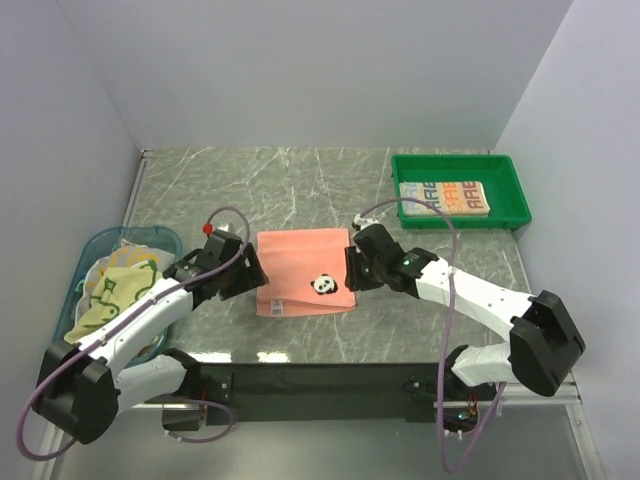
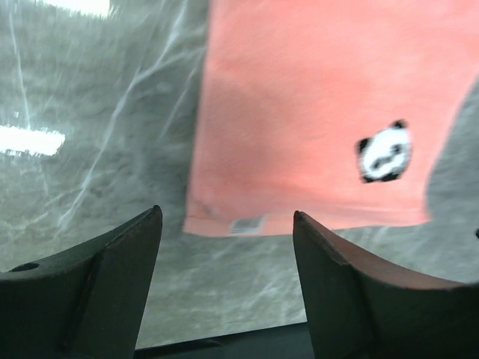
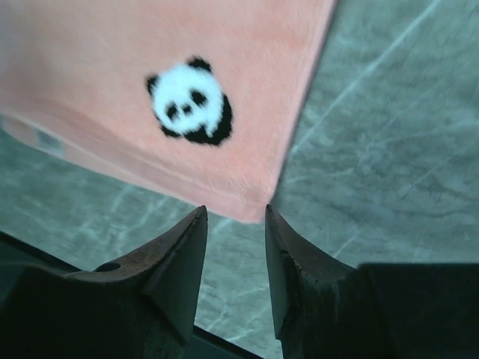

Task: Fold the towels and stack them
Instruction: Fold the towel

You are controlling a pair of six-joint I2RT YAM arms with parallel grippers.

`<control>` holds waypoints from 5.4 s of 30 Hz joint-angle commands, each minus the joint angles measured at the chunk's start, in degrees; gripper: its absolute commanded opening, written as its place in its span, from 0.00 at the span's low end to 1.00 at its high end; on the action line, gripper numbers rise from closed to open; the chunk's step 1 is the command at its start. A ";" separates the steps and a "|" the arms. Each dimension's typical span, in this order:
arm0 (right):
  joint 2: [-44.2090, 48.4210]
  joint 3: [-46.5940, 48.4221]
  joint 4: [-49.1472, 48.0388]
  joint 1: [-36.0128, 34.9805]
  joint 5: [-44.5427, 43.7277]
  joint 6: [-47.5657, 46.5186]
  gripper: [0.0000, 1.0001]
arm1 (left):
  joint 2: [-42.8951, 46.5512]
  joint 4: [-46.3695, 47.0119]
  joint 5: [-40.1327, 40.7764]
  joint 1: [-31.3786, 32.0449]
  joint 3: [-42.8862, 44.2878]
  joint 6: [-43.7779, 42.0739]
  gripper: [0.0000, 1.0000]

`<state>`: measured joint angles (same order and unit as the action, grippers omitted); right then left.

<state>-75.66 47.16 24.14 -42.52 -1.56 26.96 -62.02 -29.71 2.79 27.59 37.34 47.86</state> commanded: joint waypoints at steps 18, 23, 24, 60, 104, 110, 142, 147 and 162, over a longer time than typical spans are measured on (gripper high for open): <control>-8.54 -5.31 -14.37 -0.28 7.36 6.52 0.21 | -10.84 7.47 -1.91 6.77 -1.91 3.90 0.29; -8.63 -9.35 -15.44 -0.19 6.66 8.45 0.20 | -11.11 9.67 -1.74 7.39 -8.16 5.23 0.27; -8.54 -9.71 -15.27 -0.02 6.40 8.63 0.20 | -11.11 9.68 -1.47 7.47 -8.60 5.67 0.27; -33.66 11.82 -65.43 10.80 14.84 29.37 0.80 | -36.15 46.75 -8.76 -8.52 14.61 9.18 0.80; -9.08 1.89 -21.01 6.32 6.49 5.04 0.37 | -10.58 20.76 1.78 3.86 1.07 3.74 0.46; -7.40 -2.59 -16.32 2.45 5.34 4.85 0.36 | -10.40 15.48 1.34 11.33 -1.48 4.88 0.40; -4.65 5.12 -0.59 6.40 4.99 -10.24 0.39 | -7.49 -11.24 11.27 14.01 16.34 -1.59 0.89; -13.45 17.60 -2.26 8.59 10.17 -21.32 0.53 | -9.87 -6.69 10.13 0.21 17.59 -11.97 0.99; -42.55 46.35 10.04 10.79 11.68 -39.00 0.46 | -14.18 -0.35 8.38 -7.82 14.95 -19.29 0.96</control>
<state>-116.77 89.60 29.91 -32.51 11.05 -7.99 -75.99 -32.29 12.25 20.27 53.06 30.65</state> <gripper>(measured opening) 0.469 0.962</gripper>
